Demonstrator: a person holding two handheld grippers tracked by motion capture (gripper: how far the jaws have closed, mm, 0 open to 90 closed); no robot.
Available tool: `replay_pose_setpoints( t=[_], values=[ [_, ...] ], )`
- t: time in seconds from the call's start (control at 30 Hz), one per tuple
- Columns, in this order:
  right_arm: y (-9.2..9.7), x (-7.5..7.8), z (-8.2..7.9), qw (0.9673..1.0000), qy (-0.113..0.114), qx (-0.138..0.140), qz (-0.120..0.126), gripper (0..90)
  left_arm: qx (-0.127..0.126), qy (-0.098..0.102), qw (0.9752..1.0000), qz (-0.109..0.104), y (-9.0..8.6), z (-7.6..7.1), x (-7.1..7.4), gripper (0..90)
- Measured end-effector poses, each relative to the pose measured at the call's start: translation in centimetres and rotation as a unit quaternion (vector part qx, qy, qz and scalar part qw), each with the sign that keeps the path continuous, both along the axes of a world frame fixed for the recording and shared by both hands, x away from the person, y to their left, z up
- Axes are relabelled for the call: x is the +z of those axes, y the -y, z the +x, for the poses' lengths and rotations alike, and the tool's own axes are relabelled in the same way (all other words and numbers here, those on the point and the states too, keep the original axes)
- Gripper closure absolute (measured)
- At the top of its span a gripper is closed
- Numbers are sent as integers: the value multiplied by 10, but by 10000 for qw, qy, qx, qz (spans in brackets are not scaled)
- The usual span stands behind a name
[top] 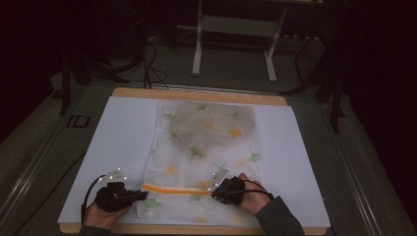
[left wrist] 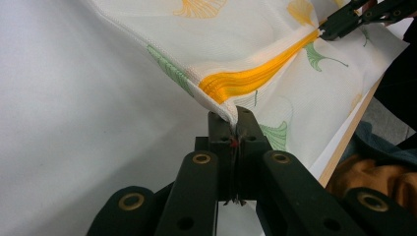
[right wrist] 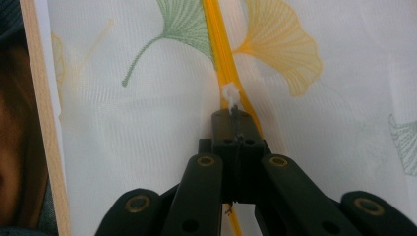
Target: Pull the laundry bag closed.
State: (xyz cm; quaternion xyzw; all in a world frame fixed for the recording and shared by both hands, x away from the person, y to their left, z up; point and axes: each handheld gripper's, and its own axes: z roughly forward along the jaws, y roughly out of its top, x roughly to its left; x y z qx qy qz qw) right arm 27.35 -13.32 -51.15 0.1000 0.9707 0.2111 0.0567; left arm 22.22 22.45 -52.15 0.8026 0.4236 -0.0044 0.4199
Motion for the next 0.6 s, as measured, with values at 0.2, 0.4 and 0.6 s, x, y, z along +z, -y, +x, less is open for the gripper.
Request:
replay_pose_setpoints(
  t=[0.2,0.4,0.6],
  values=[
    [5,0,0,10000,-9,-44,-22,900,-1,-9,10000,-5,0,0,0,886],
    [11,1,0,9999,-6,-79,-65,900,-2,-9,10000,-11,-1,0,0,886],
    [19,1,-1,9999,-1,-152,-80,900,1,-8,10000,-4,0,0,0,886]
  ],
)
